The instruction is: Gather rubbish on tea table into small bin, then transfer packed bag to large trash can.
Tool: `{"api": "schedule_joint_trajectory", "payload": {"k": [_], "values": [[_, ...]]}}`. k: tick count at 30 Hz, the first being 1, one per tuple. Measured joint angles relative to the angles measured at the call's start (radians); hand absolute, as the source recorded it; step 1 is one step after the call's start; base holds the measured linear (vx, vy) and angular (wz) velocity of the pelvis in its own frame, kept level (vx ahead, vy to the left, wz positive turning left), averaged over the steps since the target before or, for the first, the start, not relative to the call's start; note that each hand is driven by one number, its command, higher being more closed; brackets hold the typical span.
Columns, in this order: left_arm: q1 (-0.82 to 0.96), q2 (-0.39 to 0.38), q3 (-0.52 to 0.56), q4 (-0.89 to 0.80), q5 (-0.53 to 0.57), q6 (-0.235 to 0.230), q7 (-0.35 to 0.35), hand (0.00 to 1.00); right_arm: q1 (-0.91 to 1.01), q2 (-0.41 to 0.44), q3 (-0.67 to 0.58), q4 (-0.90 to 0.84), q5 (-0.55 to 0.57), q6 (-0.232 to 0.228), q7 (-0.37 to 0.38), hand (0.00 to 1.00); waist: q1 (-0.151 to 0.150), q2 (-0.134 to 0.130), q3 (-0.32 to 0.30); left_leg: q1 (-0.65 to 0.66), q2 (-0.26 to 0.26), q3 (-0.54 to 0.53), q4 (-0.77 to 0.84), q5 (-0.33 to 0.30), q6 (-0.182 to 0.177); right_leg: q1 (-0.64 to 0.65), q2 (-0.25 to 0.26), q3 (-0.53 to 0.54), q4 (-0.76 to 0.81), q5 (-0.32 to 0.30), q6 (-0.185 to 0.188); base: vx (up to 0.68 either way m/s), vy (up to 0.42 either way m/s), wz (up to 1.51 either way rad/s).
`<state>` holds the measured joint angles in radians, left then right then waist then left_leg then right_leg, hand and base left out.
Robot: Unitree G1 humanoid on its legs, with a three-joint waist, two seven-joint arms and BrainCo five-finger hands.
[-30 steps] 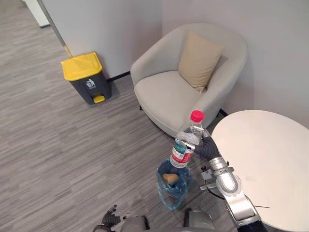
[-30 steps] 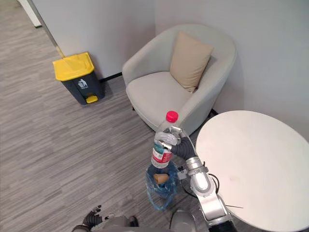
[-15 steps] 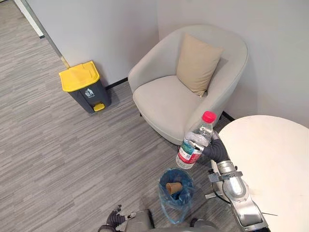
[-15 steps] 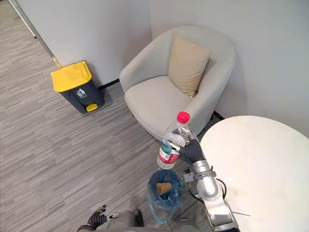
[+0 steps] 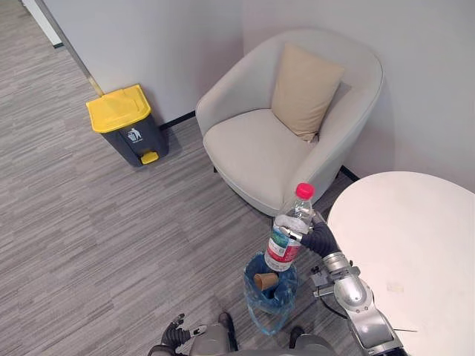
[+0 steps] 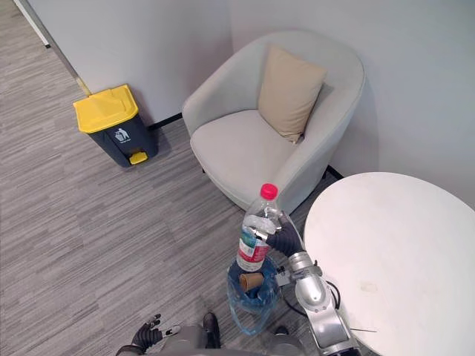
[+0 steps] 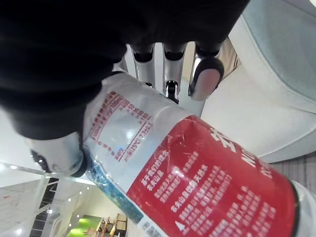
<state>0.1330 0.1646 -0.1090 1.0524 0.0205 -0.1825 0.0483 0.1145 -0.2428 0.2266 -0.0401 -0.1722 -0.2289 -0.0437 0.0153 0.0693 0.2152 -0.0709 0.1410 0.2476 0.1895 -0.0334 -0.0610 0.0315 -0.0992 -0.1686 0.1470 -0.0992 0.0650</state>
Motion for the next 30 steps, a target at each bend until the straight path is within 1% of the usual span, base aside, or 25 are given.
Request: {"api": "schedule_joint_trajectory", "payload": {"k": [1,3,4,5,6,8,9,10,12,14,16,17,18,19,21,22,26,28,30], "values": [[-0.004,0.001,-0.004,-0.001,0.0,0.0,0.0,0.0,-0.01,-0.002,0.007,0.003,-0.002,0.0,-0.001,1.0,0.0,0.002,0.001,-0.019,0.002,-0.001,0.01,0.0,0.0,-0.022,-0.001,0.003,0.026,-0.008,-0.002,-0.11,-0.027,-0.03],[-0.04,0.007,-0.017,-0.002,-0.001,0.0,0.001,0.0,-0.066,-0.019,0.023,0.034,-0.021,0.0,-0.006,1.0,0.0,0.011,0.027,-0.095,0.013,-0.008,0.076,-0.004,0.006,-0.119,-0.008,0.003,0.141,-0.043,-0.007,-0.12,-0.018,0.06],[-0.05,0.009,-0.017,-0.003,-0.001,-0.001,0.002,0.0,-0.086,-0.021,0.027,0.045,-0.028,0.0,-0.007,1.0,0.0,0.01,0.038,-0.115,0.015,-0.011,0.095,-0.006,0.008,-0.142,-0.008,0.004,0.172,-0.053,-0.007,-0.16,-0.022,0.08],[-0.067,0.011,-0.017,-0.004,-0.002,-0.001,0.003,0.0,-0.118,-0.022,0.029,0.062,-0.034,0.0,-0.008,1.0,0.0,0.01,0.056,-0.147,0.016,-0.016,0.124,-0.009,0.013,-0.18,-0.011,0.004,0.217,-0.066,-0.012,-0.2,-0.022,0.12],[-0.097,0.016,-0.017,-0.01,-0.006,-0.002,0.006,0.0,-0.168,-0.029,0.029,0.083,-0.035,0.001,-0.019,1.0,0.001,0.008,0.083,-0.205,0.017,-0.027,0.168,-0.012,0.017,-0.25,-0.021,0.004,0.289,-0.089,-0.015,-0.26,-0.027,0.14],[-0.122,0.018,-0.017,-0.019,-0.011,-0.002,0.015,0.0,-0.217,-0.037,0.031,0.106,-0.037,0.001,-0.026,1.0,0.001,0.009,0.107,-0.262,0.018,-0.029,0.199,-0.015,0.017,-0.314,-0.029,0.004,0.351,-0.105,-0.02,-0.24,-0.033,0.13],[-0.138,0.022,-0.016,-0.031,-0.014,-0.003,0.021,0.0,-0.255,-0.049,0.038,0.117,-0.045,0.003,-0.036,1.0,0.002,0.01,0.129,-0.302,0.018,-0.032,0.211,-0.019,0.015,-0.36,-0.04,0.004,0.385,-0.117,-0.015,-0.24,-0.046,0.12],[-0.156,0.027,-0.015,-0.038,-0.019,-0.007,0.022,0.0,-0.288,-0.062,0.049,0.124,-0.054,0.004,-0.046,1.0,0.002,0.008,0.15,-0.334,0.017,-0.034,0.214,-0.017,0.013,-0.4,-0.045,0.004,0.408,-0.121,-0.021,-0.24,-0.049,0.1],[-0.178,0.032,-0.015,-0.044,-0.029,-0.011,0.028,0.0,-0.333,-0.071,0.054,0.151,-0.069,0.006,-0.056,1.0,0.002,0.009,0.17,-0.383,0.017,-0.034,0.213,-0.012,0.006,-0.453,-0.048,0.004,0.422,-0.118,-0.023,-0.2,-0.037,0.13],[-0.199,0.034,-0.015,-0.044,-0.031,-0.011,0.042,0.0,-0.372,-0.081,0.059,0.187,-0.075,0.01,-0.071,1.0,0.003,0.008,0.175,-0.434,0.017,-0.038,0.216,-0.003,0.003,-0.512,-0.056,0.002,0.444,-0.116,-0.023,-0.14,-0.024,0.09],[-0.226,0.036,-0.011,-0.045,-0.049,-0.012,0.048,0.0,-0.426,-0.086,0.06,0.238,-0.087,0.018,-0.092,1.0,0.012,0.008,0.185,-0.497,0.026,-0.042,0.264,-0.001,0.006,-0.577,-0.058,0.002,0.487,-0.108,-0.028,-0.08,-0.031,-0.08],[-0.241,0.036,-0.004,-0.047,-0.05,-0.012,0.052,0.0,-0.452,-0.091,0.061,0.252,-0.099,0.019,-0.101,1.0,0.021,0.011,0.192,-0.529,0.034,-0.043,0.293,-0.001,0.006,-0.605,-0.055,0.003,0.506,-0.107,-0.028,-0.1,-0.031,-0.15],[-0.264,0.037,0.003,-0.057,-0.05,-0.012,0.063,0.0,-0.484,-0.097,0.06,0.263,-0.113,0.021,-0.117,1.0,0.024,0.01,0.197,-0.581,0.041,-0.05,0.325,-0.002,0.008,-0.653,-0.054,0.004,0.532,-0.109,-0.03,-0.08,-0.038,-0.08],[-0.278,0.037,0.011,-0.067,-0.05,-0.013,0.066,0.0,-0.498,-0.098,0.061,0.263,-0.115,0.021,-0.126,1.0,0.025,0.011,0.201,-0.606,0.05,-0.05,0.34,-0.003,0.01,-0.676,-0.054,0.004,0.543,-0.109,-0.031,-0.09,-0.045,-0.01],[-0.328,0.035,0.058,-0.122,-0.059,-0.021,0.07,0.0,-0.565,-0.104,0.062,0.262,-0.132,0.022,-0.139,1.0,0.027,0.01,0.227,-0.7,0.069,-0.052,0.414,-0.016,0.028,-0.759,-0.055,0.002,0.603,-0.114,-0.039,-0.07,-0.03,0.01],[-0.342,0.033,0.07,-0.135,-0.06,-0.022,0.072,0.0,-0.584,-0.103,0.064,0.262,-0.138,0.022,-0.144,1.0,0.028,0.009,0.235,-0.722,0.071,-0.052,0.431,-0.019,0.033,-0.782,-0.057,0.004,0.62,-0.116,-0.041,-0.09,-0.013,-0.01],[-0.436,0.001,0.151,-0.214,-0.093,-0.026,0.091,0.0,-0.71,-0.098,0.067,0.262,-0.153,0.023,-0.177,1.0,0.037,0.006,0.276,-0.894,0.096,-0.066,0.549,-0.038,0.062,-0.94,-0.061,0.006,0.726,-0.137,-0.042,-0.09,-0.024,-0.01],[-0.477,-0.008,0.161,-0.251,-0.099,-0.027,0.102,0.0,-0.766,-0.102,0.066,0.263,-0.167,0.035,-0.198,1.0,0.053,-0.001,0.299,-0.964,0.107,-0.067,0.579,-0.039,0.063,-1.01,-0.061,0.01,0.759,-0.138,-0.044,-0.08,-0.027,-0.01],[-0.511,-0.015,0.189,-0.293,-0.1,-0.031,0.109,0.0,-0.825,-0.1,0.067,0.302,-0.185,0.044,-0.214,1.0,0.058,-0.01,0.316,-1.036,0.127,-0.054,0.601,-0.039,0.063,-1.083,-0.065,0.006,0.79,-0.141,-0.049,-0.04,-0.042,0.12]]}}
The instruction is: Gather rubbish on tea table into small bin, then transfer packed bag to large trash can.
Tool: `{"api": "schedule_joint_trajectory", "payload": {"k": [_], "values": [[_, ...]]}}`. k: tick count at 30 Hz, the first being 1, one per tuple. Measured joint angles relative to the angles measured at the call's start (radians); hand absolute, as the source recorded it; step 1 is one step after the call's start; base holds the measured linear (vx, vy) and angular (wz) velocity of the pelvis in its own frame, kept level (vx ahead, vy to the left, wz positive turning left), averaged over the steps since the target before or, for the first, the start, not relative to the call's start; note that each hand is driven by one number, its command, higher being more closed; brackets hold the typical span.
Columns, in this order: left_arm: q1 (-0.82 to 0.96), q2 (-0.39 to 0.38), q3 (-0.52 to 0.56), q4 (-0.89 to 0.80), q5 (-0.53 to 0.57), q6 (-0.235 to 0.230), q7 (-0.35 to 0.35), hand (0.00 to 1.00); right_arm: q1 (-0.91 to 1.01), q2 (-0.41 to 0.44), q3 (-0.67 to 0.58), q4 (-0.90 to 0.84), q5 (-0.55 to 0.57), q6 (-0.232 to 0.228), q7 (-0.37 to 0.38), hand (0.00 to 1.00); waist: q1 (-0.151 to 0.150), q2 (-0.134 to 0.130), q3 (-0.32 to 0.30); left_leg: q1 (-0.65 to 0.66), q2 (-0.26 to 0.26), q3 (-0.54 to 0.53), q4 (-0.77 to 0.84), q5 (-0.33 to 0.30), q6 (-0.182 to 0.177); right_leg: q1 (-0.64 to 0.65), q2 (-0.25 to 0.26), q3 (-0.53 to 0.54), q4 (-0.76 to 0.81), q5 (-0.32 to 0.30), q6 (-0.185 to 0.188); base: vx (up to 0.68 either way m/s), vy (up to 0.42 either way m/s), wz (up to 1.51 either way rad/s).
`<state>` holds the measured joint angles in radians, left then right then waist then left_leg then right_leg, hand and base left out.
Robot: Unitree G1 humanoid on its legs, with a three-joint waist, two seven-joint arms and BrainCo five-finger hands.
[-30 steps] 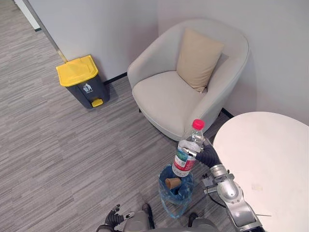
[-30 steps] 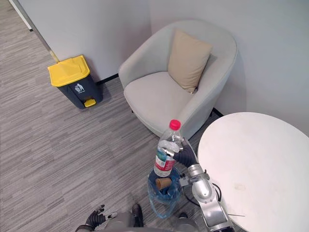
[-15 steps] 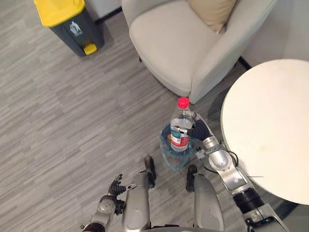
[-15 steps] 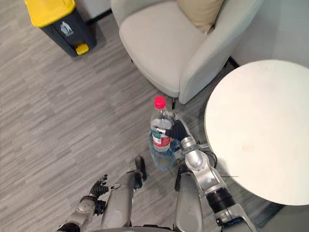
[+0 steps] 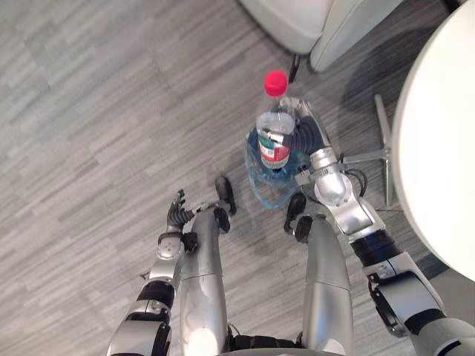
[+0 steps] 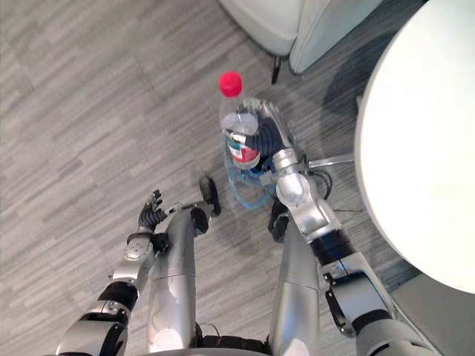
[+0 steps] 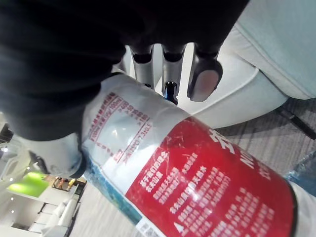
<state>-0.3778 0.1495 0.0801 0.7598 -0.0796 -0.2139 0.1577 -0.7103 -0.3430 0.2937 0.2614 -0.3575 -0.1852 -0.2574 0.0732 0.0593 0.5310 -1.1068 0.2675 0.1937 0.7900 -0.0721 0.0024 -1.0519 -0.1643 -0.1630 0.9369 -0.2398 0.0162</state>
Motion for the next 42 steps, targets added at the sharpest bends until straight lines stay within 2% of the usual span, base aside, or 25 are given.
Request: {"api": "schedule_joint_trajectory", "payload": {"k": [5,15,20,21,34,42], "values": [[-0.014,-0.002,0.035,-0.045,-0.002,-0.012,0.013,0.0,-0.081,0.004,0.001,0.147,-0.008,0.032,-0.003,1.0,0.021,-0.005,0.005,-0.074,0.013,0.011,0.031,0.006,0.007,-0.077,-0.012,-0.002,0.043,-0.007,-0.007,-0.01,-0.024,0.05],[-0.015,-0.003,0.042,-0.044,-0.009,-0.036,0.019,0.0,-0.203,0.012,-0.003,0.357,-0.008,0.044,-0.01,1.0,0.024,-0.005,0.005,-0.092,0.014,0.026,0.029,0.01,0.012,-0.107,-0.017,0.008,0.051,-0.009,-0.005,0.0,0.0,0.0],[-0.015,-0.003,0.041,-0.043,-0.01,-0.036,0.02,0.0,-0.211,0.01,-0.011,0.399,-0.008,0.06,-0.028,1.0,0.023,-0.005,0.005,-0.092,0.012,0.026,0.029,0.01,0.012,-0.107,-0.023,0.004,0.057,-0.015,-0.003,-0.01,-0.015,0.04],[-0.015,-0.003,0.041,-0.043,-0.012,-0.036,0.02,0.0,-0.211,0.01,-0.011,0.406,-0.008,0.065,-0.029,0.0,0.023,-0.005,0.005,-0.092,0.012,0.027,0.029,0.01,0.012,-0.107,-0.024,0.004,0.058,-0.017,-0.003,0.0,0.0,0.0],[-0.015,-0.005,0.04,-0.043,-0.025,-0.036,0.022,0.0,-0.207,0.023,-0.033,0.462,-0.036,0.079,-0.033,0.0,0.02,-0.007,0.004,-0.092,0.011,0.026,0.032,0.011,0.011,-0.107,-0.027,0.002,0.067,-0.022,-0.006,0.0,-0.002,0.0],[-0.014,-0.012,0.045,-0.043,-0.025,-0.034,0.025,0.0,-0.091,0.07,-0.042,0.421,-0.087,0.079,-0.032,0.0,0.016,-0.01,0.001,-0.071,0.012,0.025,0.037,0.01,0.011,-0.086,-0.026,0.004,0.071,-0.024,-0.007,-0.03,-0.021,0.0]]}}
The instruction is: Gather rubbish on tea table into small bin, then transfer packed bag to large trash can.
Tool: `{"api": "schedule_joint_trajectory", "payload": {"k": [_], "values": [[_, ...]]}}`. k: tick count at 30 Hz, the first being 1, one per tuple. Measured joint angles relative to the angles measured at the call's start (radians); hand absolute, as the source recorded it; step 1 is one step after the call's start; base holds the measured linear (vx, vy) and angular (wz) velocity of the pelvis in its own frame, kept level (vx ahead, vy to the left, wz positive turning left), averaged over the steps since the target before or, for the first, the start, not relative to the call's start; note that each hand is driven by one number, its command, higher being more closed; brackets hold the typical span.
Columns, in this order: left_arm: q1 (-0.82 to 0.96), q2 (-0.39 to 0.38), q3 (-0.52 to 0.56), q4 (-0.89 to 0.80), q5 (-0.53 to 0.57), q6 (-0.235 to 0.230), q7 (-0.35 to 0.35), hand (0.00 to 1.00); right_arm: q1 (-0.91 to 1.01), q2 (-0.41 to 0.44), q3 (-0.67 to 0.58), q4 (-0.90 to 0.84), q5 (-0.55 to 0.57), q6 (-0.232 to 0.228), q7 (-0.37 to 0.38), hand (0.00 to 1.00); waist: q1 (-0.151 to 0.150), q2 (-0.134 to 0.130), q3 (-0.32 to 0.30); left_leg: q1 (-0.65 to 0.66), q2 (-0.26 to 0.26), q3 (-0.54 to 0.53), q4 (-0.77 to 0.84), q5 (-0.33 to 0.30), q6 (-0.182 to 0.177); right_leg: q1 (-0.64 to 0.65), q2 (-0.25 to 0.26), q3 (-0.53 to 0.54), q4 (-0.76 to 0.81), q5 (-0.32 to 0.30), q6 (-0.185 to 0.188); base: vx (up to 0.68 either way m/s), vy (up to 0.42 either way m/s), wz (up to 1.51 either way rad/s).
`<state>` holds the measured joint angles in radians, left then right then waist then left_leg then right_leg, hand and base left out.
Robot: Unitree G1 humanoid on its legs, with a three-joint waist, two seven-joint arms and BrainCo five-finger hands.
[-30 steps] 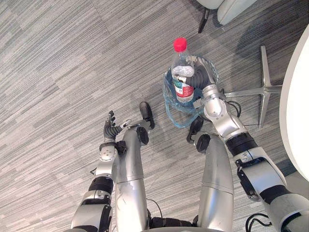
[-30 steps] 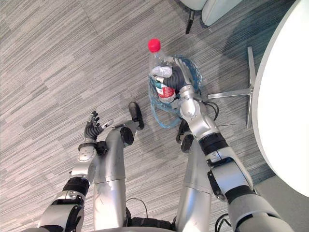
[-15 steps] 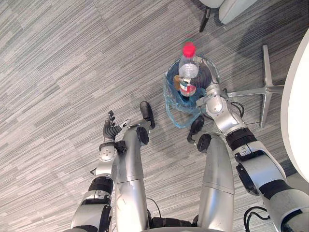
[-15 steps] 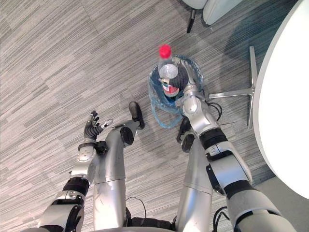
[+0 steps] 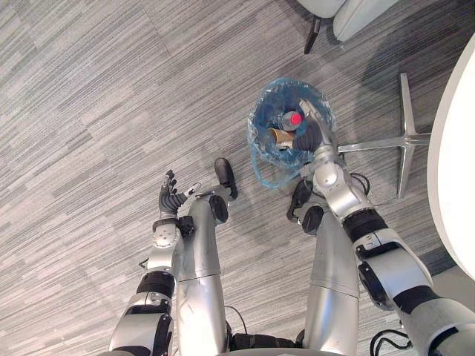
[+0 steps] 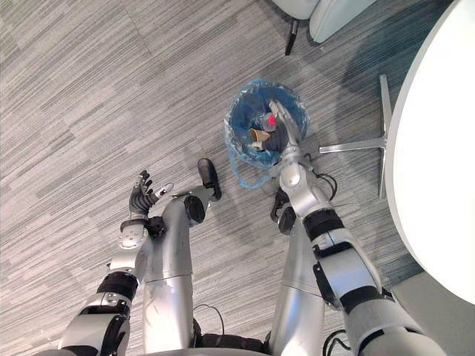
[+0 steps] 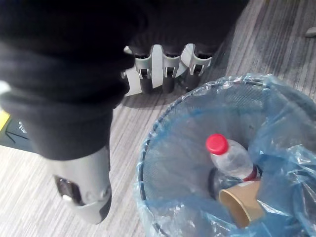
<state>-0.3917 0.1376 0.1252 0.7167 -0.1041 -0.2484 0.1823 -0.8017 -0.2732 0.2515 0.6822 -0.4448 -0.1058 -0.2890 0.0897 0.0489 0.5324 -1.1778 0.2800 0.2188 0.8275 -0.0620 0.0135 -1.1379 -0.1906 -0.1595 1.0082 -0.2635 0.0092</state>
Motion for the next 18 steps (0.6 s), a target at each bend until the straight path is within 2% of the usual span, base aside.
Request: {"api": "schedule_joint_trajectory", "payload": {"k": [6,8,18], "values": [[0.01,-0.012,0.003,0.001,0.0,0.004,-0.001,0.0,0.072,0.03,0.041,-0.057,-0.069,-0.003,0.018,0.0,-0.019,-0.018,-0.01,0.037,0.0,0.007,-0.024,0.002,-0.004,0.034,0.002,-0.001,-0.024,0.002,-0.003,-0.04,-0.026,-0.02],[0.017,-0.015,0.007,0.001,0.0,0.005,-0.002,0.0,0.113,0.034,0.072,-0.089,-0.109,-0.007,0.034,0.0,-0.019,-0.038,-0.022,0.052,0.001,0.015,-0.041,0.005,-0.008,0.042,0.006,0.001,-0.042,0.008,-0.01,-0.04,-0.04,-0.07],[0.018,-0.036,0.042,0.021,0.001,0.002,-0.005,0.0,0.142,0.052,0.182,-0.058,-0.295,-0.024,0.076,0.0,-0.019,-0.039,-0.023,0.077,-0.001,0.015,-0.069,0.012,-0.013,0.073,0.011,-0.008,-0.072,0.018,-0.008,-0.01,-0.039,0.0]]}}
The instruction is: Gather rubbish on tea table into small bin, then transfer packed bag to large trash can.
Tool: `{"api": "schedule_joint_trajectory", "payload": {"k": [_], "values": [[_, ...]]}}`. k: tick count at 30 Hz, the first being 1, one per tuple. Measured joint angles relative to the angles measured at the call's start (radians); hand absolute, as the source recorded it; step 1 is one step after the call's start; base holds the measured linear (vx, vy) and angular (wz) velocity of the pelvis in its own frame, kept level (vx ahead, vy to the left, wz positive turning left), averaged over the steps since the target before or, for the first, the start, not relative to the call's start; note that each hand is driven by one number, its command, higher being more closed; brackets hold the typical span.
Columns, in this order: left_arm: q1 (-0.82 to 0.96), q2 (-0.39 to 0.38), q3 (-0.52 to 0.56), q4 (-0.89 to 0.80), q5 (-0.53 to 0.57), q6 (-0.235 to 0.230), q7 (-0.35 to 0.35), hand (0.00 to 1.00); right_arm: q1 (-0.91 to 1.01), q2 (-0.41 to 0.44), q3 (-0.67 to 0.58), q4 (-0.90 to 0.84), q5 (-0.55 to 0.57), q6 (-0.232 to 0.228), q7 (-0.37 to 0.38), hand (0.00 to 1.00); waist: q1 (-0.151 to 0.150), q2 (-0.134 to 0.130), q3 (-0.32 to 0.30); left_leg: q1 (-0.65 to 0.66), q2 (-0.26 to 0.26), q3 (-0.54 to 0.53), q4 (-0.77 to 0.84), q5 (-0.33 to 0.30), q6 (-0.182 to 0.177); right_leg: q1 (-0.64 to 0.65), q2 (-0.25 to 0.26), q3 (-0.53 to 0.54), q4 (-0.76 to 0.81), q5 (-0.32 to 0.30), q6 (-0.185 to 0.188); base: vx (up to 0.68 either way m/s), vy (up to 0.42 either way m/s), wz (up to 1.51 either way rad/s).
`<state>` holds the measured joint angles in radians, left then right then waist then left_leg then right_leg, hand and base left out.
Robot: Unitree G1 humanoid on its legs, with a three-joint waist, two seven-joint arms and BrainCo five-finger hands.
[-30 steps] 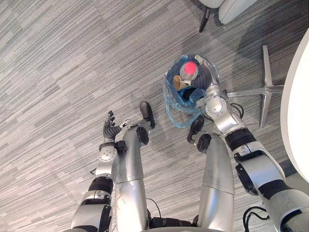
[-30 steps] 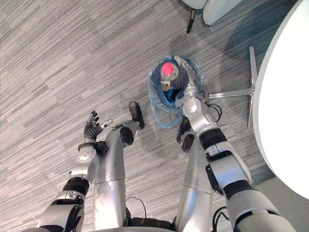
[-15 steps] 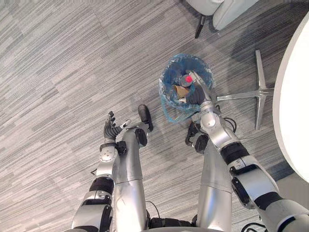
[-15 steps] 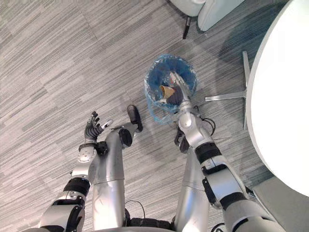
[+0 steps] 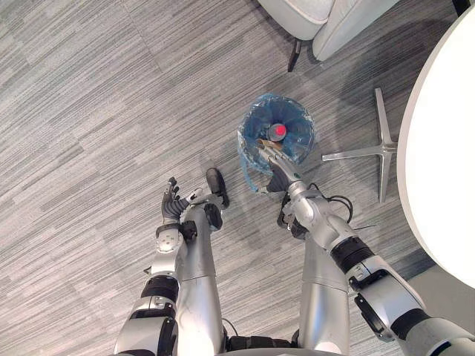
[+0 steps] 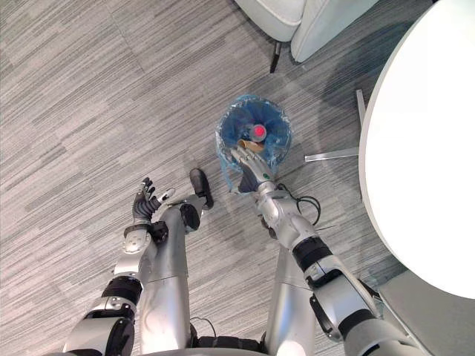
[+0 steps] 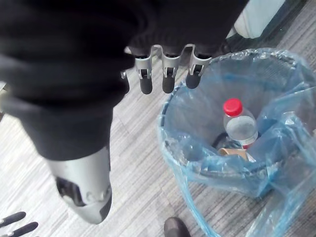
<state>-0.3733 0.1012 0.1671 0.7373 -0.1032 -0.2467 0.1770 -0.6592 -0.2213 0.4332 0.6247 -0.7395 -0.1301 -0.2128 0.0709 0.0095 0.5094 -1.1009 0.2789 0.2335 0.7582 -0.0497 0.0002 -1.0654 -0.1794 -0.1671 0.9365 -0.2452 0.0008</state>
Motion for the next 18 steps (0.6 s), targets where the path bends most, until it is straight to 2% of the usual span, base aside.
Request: {"api": "schedule_joint_trajectory", "payload": {"k": [5,11,15,18], "values": [[-0.001,0.001,0.003,0.002,0.0,-0.004,0.002,0.0,-0.021,0.015,0.016,0.08,-0.054,0.008,-0.001,0.0,0.002,0.0,0.0,-0.005,-0.004,-0.007,-0.014,0.007,0.0,-0.002,-0.002,-0.011,-0.003,-0.004,0.001,-0.01,-0.039,0.06],[-0.013,0.003,0.003,0.006,-0.003,-0.013,0.02,0.0,-0.075,0.018,0.017,0.182,-0.057,0.043,-0.005,0.0,0.007,0.0,0.0,-0.04,-0.008,-0.015,-0.025,0.014,-0.01,-0.03,-0.014,-0.032,0.005,-0.01,-0.008,-0.02,-0.04,0.11],[-0.042,0.004,0.002,0.007,-0.013,-0.014,0.021,0.0,-0.123,0.018,0.017,0.235,-0.057,0.071,-0.021,0.0,0.022,0.0,0.0,-0.08,-0.019,-0.029,-0.023,0.03,-0.003,-0.063,-0.028,-0.048,0.024,-0.017,-0.016,-0.02,-0.02,0.12],[-0.043,0.009,0.002,0.005,-0.023,-0.026,0.022,0.0,-0.156,0.02,0.017,0.244,-0.057,0.075,-0.03,0.0,0.029,0.0,0.0,-0.1,-0.023,-0.033,-0.018,0.035,-0.002,-0.081,-0.037,-0.054,0.043,-0.03,-0.016,-0.01,-0.033,0.17]]}}
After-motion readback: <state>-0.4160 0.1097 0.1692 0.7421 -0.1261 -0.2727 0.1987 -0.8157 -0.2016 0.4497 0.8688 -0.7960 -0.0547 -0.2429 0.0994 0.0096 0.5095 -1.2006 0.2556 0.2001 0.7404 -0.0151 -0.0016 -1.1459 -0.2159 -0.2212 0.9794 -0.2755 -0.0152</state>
